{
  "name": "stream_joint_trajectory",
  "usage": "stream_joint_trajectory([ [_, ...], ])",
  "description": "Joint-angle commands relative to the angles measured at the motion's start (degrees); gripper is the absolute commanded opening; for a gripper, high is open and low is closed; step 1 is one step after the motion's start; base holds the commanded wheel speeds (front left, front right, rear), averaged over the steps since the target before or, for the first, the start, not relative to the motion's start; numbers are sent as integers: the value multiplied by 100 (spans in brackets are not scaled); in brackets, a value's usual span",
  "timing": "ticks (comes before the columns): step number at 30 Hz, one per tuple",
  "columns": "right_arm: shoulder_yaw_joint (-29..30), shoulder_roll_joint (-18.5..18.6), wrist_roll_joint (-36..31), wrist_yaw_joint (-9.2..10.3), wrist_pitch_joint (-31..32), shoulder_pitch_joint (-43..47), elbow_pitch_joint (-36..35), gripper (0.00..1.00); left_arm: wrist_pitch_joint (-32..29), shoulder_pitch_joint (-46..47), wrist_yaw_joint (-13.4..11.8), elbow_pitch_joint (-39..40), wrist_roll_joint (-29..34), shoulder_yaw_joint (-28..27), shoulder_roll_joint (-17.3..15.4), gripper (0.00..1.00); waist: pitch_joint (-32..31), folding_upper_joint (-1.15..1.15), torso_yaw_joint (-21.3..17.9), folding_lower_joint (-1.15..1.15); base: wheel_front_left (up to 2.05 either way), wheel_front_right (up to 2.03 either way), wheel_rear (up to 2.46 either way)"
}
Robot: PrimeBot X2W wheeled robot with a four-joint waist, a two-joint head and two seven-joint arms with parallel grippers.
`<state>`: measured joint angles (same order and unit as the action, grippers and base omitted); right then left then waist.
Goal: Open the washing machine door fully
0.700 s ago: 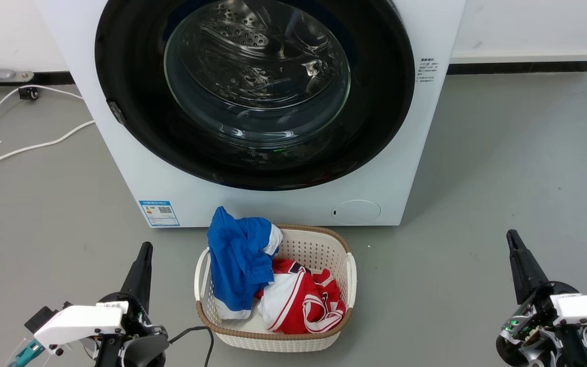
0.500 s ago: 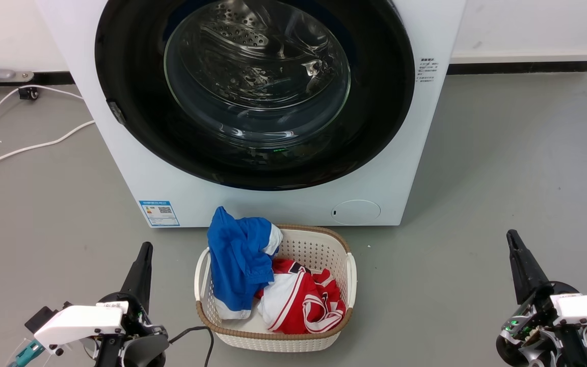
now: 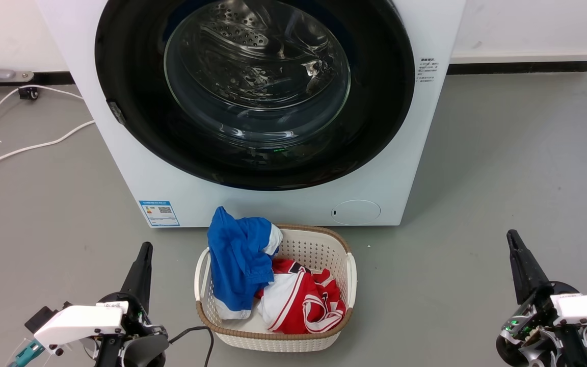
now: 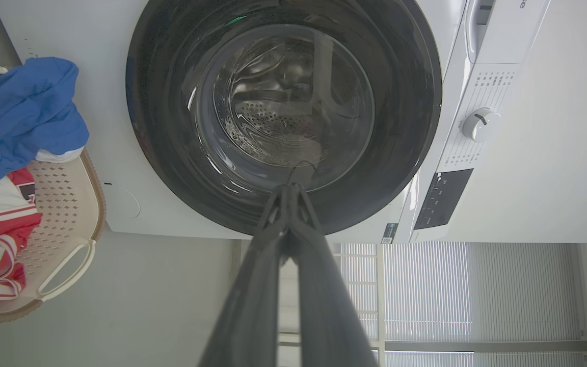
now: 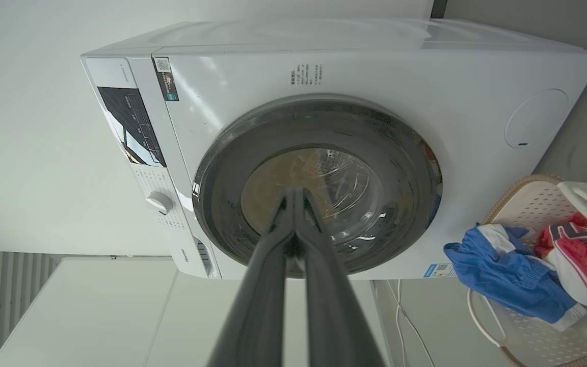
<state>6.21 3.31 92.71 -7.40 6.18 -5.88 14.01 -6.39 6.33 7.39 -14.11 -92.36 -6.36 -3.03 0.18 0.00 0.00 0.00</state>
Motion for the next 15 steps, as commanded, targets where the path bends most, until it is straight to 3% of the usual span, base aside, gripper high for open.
stream_joint_trajectory([
  [1,6,-23,-33,-17,29,-53,7,0,-12,-33,19,-1,19,-25,11,0,0,0,0,0,0,0,0],
  [11,12,-27,-41,-17,26,-54,8,0,-14,-33,19,-1,22,-26,13,0,0,0,0,0,0,0,0],
  [12,13,-28,-42,-17,27,-54,8,100,-14,-33,19,-1,22,-27,13,100,0,0,0,0,0,0,0],
  [15,-12,-11,-8,1,-1,64,78,100,14,-46,-6,-86,4,32,9,100,1,0,-1,0,0,0,0],
])
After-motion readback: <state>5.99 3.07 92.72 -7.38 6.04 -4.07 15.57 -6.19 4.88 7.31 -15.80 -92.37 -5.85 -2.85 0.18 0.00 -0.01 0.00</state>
